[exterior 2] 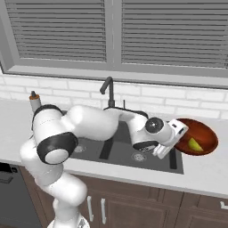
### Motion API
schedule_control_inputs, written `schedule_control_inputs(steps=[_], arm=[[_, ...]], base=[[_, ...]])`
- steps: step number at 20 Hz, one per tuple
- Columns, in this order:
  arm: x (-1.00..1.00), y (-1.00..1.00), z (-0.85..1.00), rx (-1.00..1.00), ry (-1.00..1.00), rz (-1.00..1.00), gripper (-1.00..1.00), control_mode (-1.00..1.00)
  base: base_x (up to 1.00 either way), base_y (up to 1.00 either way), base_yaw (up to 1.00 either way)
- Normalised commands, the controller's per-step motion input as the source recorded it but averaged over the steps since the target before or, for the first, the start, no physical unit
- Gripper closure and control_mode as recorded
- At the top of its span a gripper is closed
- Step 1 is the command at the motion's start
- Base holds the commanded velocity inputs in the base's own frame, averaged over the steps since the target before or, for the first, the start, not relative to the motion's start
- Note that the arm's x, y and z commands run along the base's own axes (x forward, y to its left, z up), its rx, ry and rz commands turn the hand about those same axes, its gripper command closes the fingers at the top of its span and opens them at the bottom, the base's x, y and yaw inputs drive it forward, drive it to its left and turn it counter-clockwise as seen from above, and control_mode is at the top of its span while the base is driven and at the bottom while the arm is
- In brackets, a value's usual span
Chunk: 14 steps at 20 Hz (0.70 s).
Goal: Pick the lemon wedge from the sink and place it in the bowl. Then pick the bowl and place it in the microwave. Then close the microwave door and press the start button.
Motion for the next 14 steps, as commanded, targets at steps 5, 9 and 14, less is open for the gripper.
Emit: schedule_control_inputs(steps=[5,9,14], arm=[[-0.37,0.32,0.80,-0.06,0.02,0.25,1.00,-1.00],[-0.42,0.49,0.71,-0.03,0.00,0.29,1.00,-1.00],[-0.34,0.60,0.90,0.00,0.00,0.32,1.00,-1.00]], base=[[0.00,0.00,0.00],[0.00,0.00,0.00],[0.00,0.00,0.00]])
